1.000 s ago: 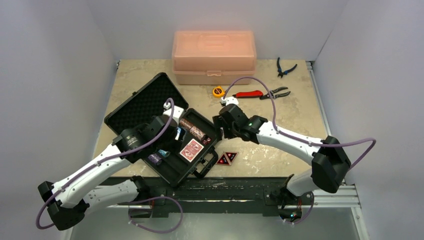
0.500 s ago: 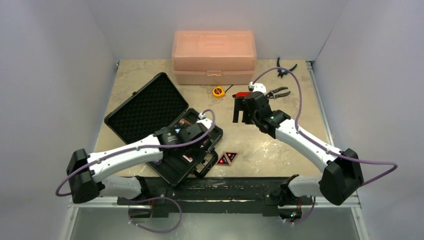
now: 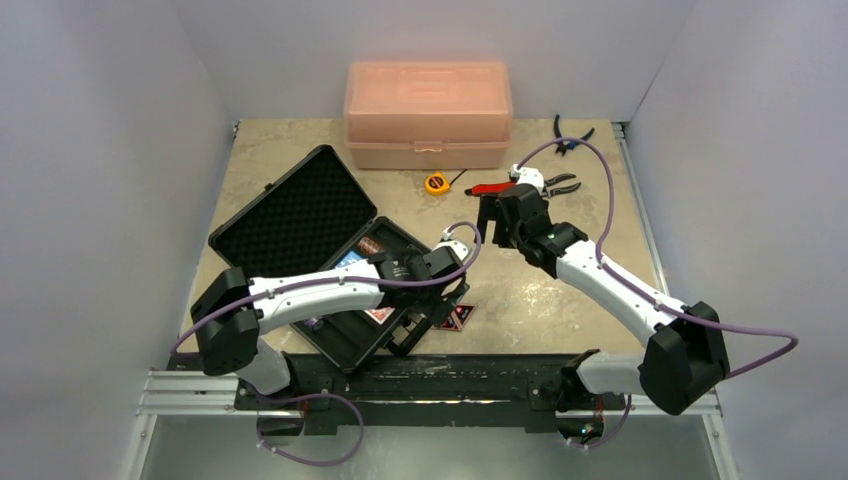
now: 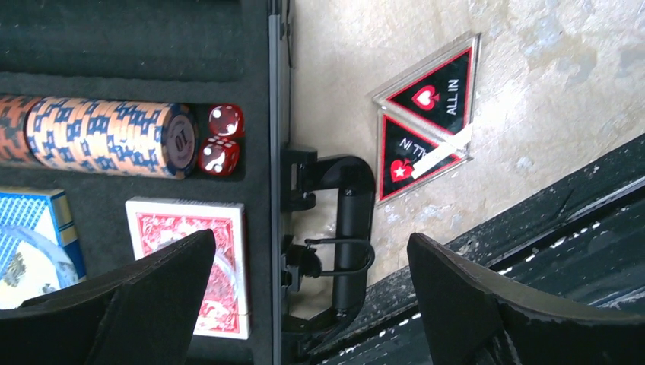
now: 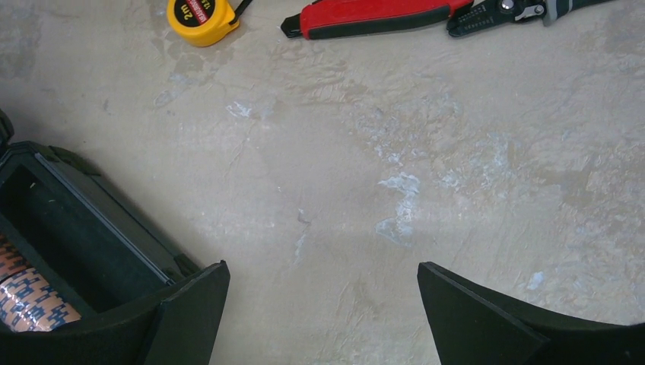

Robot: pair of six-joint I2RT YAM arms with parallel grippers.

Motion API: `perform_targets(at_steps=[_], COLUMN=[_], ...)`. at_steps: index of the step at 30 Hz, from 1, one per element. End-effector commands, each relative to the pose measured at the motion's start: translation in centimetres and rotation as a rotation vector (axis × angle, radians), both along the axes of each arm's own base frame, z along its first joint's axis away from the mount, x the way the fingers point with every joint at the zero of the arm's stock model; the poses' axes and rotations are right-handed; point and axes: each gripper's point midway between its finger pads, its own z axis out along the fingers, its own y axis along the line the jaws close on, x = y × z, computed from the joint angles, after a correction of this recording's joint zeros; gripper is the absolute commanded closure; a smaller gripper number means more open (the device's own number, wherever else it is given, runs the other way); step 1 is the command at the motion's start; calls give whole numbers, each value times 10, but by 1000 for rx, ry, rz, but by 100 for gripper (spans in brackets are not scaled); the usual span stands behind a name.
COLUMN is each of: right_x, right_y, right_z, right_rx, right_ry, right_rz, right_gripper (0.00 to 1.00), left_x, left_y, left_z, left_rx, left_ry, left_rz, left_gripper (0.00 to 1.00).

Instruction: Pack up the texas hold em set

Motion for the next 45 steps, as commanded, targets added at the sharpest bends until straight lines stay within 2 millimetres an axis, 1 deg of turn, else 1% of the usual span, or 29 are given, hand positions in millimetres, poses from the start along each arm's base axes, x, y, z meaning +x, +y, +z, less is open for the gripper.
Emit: perform_targets(at_steps=[1, 8, 18, 22, 24, 25, 28, 30, 32, 37, 41, 45], right_x=[7, 8, 8, 7, 8, 8, 8, 8, 8, 8, 9, 11], right_y=[-6, -8, -9, -9, -9, -9, -10, -11, -13, -27, -48, -69], right_z=[9, 8, 7, 6, 7, 7, 8, 9, 10, 12, 14, 16], right_rx=[26, 29, 28, 28, 29, 29, 30, 30, 27, 11, 4, 38], right_ry=[-44, -43, -40, -38, -40, -41, -44, -47, -49, -59, -64, -63], right_rz=[-46, -51, -53, -54, -55, -56, -60, -64, -75, -141, -240, -323], right_gripper=[1, 1, 1, 1, 1, 1, 1, 1, 1, 1, 1, 1], left_x=[4, 3, 1, -3, -5, -5, -7, -8, -8, -10, -12, -14], left_y=[-30, -44, -55, -61, -61, -63, -63, -64, -66, -73, -79, -83], left_z=[9, -6, -30, -27, -21, -14, -7, -6, -11, -24, -32, -39], left_rx=[-94, -98, -75, -72, -43, -35, -5, -4, -6, -3, -18, -22], left_ry=[-6, 15, 53, 46, 21, -1, -22, -20, -15, 12, 29, 43], left_rz=[-4, -26, -41, -57, -62, -62, -62, -60, -64, -73, -77, -80], left_gripper=[4, 8, 14, 15, 15, 13, 11, 11, 11, 12, 12, 13])
